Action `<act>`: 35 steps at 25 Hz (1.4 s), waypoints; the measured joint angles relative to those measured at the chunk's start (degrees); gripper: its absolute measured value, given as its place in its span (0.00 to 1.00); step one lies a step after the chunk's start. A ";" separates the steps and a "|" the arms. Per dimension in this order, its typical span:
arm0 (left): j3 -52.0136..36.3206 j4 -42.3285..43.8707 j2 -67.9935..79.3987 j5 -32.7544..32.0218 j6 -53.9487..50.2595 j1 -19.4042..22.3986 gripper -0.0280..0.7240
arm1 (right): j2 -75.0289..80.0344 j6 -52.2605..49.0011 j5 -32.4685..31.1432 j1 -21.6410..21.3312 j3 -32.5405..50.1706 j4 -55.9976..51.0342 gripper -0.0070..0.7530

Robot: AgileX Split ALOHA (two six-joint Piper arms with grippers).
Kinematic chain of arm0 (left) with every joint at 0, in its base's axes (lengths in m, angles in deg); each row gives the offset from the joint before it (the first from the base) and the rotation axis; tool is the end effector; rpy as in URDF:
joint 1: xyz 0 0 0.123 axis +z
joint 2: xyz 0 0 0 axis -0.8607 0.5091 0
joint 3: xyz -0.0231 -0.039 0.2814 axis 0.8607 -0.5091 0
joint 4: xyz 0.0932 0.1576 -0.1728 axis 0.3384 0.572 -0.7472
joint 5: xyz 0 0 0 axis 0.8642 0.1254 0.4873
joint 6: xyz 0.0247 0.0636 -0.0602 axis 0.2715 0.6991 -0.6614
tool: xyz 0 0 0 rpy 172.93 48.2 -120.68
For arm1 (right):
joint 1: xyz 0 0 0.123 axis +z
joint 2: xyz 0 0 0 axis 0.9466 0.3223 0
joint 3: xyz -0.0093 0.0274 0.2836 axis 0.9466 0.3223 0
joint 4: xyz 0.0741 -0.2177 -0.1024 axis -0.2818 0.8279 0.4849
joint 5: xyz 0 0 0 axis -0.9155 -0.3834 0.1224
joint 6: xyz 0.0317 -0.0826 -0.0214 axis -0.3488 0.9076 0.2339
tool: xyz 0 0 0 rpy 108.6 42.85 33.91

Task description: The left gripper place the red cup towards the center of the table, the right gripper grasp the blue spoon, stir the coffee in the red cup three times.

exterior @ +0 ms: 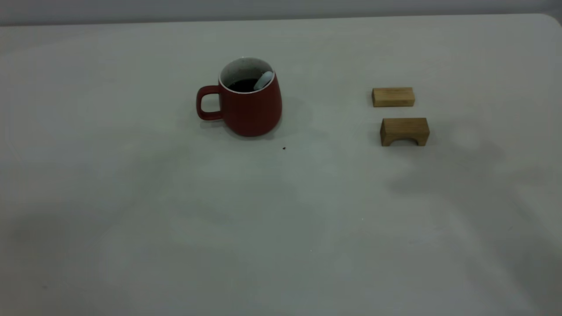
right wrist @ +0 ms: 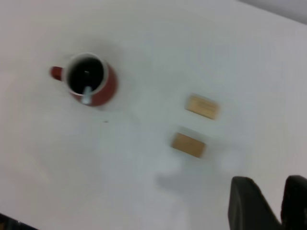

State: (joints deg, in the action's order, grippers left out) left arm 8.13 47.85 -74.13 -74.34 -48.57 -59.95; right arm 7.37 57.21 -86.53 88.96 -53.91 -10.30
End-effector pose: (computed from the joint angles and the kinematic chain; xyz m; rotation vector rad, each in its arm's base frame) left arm -0.0091 0.0011 0.2679 -0.0233 2.1087 -0.0098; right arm 0.2793 0.0930 0.4314 -0.4804 2.4610 0.1484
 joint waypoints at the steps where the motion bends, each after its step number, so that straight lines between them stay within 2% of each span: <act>1: 0.00 0.00 0.00 0.00 0.00 0.00 0.75 | -2.41 -0.24 0.00 0.00 1.74 1.07 0.29; 6: 0.00 0.00 0.00 0.00 0.00 0.00 0.75 | -13.88 -0.66 0.00 0.00 10.28 3.45 0.29; 16: 0.00 0.00 0.00 0.00 0.00 0.00 0.75 | -49.01 -0.70 0.00 -0.05 36.24 5.75 0.31; 23: 0.00 0.00 0.00 0.00 0.00 0.00 0.75 | -68.51 -0.70 0.00 -6.01 47.14 5.76 0.32; 29: 0.00 0.00 0.00 0.00 0.00 0.00 0.75 | -81.31 -0.70 0.00 -6.84 55.90 3.59 0.32; 35: 0.00 0.00 0.00 0.00 0.00 0.00 0.75 | -82.79 -0.70 0.84 -8.82 65.19 0.56 0.32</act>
State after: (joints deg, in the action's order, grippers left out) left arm 8.13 47.85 -74.13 -74.34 -48.57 -59.95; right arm -75.42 56.51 -85.69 80.13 11.28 -9.74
